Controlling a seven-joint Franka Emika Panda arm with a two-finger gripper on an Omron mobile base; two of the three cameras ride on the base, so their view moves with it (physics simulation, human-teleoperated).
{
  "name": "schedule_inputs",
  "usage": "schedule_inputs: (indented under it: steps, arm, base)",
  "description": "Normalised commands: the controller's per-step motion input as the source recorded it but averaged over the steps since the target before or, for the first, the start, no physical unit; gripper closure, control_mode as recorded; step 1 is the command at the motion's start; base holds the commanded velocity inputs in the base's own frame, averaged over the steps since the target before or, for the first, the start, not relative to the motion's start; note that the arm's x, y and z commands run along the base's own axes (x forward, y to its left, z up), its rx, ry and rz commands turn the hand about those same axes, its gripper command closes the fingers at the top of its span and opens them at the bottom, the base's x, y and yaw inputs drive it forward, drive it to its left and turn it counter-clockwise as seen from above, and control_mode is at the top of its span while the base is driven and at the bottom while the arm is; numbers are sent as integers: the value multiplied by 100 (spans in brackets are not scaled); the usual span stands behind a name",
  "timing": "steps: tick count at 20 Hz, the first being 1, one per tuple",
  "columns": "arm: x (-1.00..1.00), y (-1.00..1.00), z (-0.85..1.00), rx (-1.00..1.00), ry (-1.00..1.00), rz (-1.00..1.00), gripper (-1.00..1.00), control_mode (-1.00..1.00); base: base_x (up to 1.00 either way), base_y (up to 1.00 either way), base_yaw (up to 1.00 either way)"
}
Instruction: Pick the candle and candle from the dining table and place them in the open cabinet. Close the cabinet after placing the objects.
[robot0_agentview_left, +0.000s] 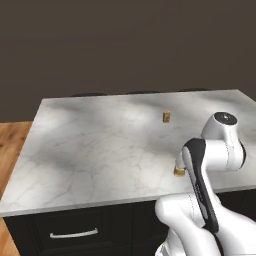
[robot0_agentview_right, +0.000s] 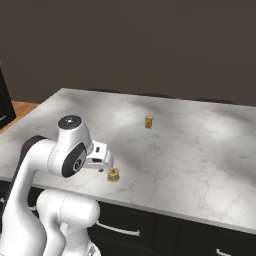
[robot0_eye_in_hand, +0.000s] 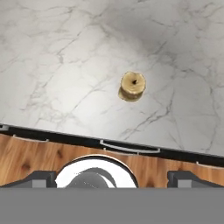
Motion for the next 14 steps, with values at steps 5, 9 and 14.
schedule_inputs:
  steps: [5, 9, 14]
  arm:
    - [3, -6, -29, 0, 0, 0, -100, -100]
    - [12, -16, -20, 4, 1, 0, -100, -100]
    - [14, -8, -23, 3, 2, 0, -100, -100]
  base:
    - [0, 0, 0]
    - [0, 0, 0]
    - [0, 0, 0]
